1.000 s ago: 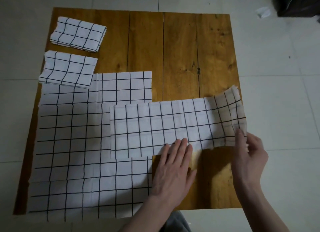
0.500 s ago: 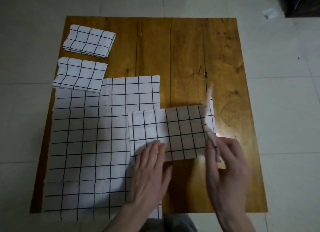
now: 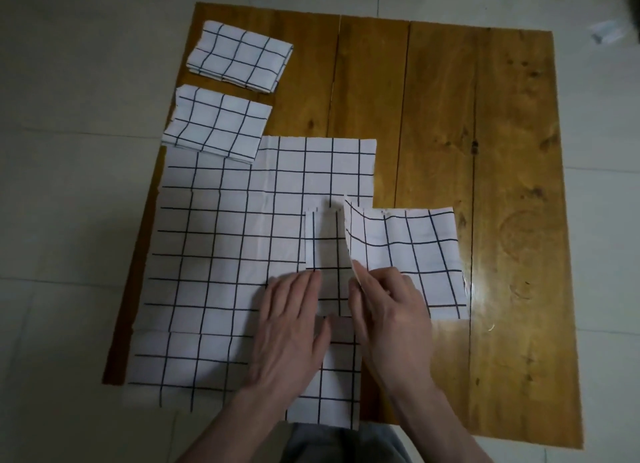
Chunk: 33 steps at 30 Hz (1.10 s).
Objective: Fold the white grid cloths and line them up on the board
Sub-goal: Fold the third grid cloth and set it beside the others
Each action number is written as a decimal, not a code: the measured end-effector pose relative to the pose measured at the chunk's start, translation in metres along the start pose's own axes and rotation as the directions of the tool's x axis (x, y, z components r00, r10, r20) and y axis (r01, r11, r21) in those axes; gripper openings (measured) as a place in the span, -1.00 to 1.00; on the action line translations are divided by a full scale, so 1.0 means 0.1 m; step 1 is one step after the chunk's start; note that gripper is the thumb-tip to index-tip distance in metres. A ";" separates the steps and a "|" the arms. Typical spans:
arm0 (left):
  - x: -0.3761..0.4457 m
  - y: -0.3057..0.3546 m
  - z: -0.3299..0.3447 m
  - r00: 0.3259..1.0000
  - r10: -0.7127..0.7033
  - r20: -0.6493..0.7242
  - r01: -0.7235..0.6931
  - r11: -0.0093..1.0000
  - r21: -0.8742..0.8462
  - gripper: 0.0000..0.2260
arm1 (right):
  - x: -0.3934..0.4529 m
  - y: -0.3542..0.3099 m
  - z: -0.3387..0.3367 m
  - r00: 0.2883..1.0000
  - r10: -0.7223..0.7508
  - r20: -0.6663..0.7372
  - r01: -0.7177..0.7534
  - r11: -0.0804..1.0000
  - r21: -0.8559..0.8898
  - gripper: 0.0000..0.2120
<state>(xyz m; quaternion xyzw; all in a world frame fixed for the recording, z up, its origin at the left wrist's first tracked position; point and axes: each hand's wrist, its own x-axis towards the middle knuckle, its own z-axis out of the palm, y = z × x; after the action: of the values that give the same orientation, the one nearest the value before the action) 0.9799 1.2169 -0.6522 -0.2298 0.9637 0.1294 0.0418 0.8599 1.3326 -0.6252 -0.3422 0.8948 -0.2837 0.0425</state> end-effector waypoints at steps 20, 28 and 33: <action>-0.02 -0.08 0.01 0.998 0.014 -0.053 -0.020 0.994 -0.109 -0.49 | -0.08 0.07 0.34 0.948 -0.086 0.307 0.099 0.995 -0.027 -0.42; -0.07 -0.11 -0.05 1.000 0.026 0.008 -0.025 0.993 -0.115 -0.42 | -0.13 0.26 0.00 0.954 -0.128 0.270 0.165 0.979 -0.119 -0.52; -0.06 0.03 -0.01 0.992 0.129 0.005 -0.127 0.980 -0.153 -0.45 | -0.28 0.59 -0.23 0.987 -0.056 0.153 0.087 0.975 -0.204 -0.52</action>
<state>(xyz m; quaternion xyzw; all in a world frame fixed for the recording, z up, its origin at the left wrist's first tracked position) 0.9842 1.2219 -0.6495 -0.1689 0.9635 0.2065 0.0229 0.8402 1.3972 -0.6412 -0.3968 0.9012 -0.1632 0.0612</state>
